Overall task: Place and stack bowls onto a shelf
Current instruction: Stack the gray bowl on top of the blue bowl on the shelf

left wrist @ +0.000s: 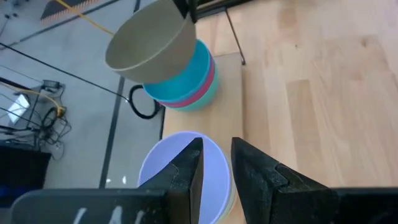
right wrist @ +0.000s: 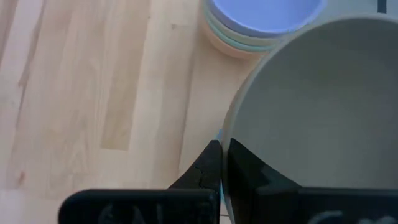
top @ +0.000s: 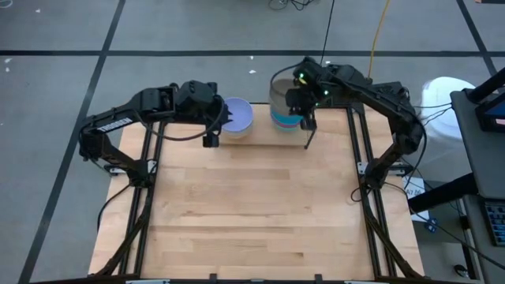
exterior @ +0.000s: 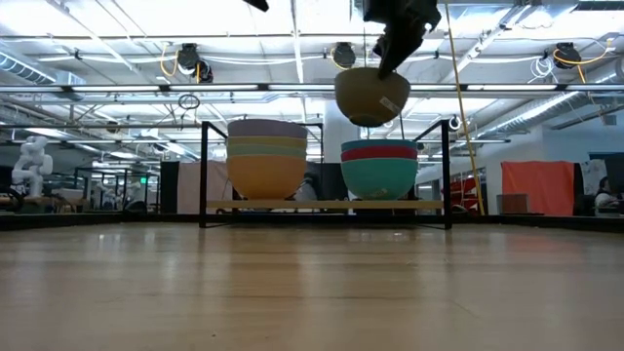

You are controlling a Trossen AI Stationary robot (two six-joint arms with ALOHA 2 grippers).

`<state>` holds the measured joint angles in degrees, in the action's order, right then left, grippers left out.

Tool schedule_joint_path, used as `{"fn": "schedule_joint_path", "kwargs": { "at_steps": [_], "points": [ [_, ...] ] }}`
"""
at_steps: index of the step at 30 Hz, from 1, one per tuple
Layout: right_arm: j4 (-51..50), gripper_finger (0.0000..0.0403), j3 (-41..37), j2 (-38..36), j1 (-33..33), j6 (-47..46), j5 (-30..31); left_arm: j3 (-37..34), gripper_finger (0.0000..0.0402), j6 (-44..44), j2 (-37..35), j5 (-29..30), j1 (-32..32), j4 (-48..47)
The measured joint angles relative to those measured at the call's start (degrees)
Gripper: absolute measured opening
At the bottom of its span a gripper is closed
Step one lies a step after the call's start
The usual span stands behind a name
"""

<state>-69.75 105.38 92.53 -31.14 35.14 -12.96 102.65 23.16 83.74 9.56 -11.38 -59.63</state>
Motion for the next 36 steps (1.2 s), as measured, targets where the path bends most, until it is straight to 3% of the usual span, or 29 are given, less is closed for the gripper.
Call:
{"fn": "schedule_joint_path", "kwargs": {
  "at_steps": [10, 28, 36],
  "points": [
    [0.8, 0.0, -7.5, 0.2, -4.2, 0.6, -2.3, 0.0, 0.0088, 0.2, -0.1, 0.0, -0.3, -0.6],
    [17.5, 0.0001, -20.7, 0.1, -4.1, 1.8, -2.0, 0.0, 0.0088, 0.0, -0.1, -0.1, -0.3, -0.6],
    [20.6, 0.0051, -21.2, 0.0, -4.1, -3.3, -2.0, 0.0, 0.0088, 0.3, -0.1, -0.1, -0.3, -0.6]
  ]
}}
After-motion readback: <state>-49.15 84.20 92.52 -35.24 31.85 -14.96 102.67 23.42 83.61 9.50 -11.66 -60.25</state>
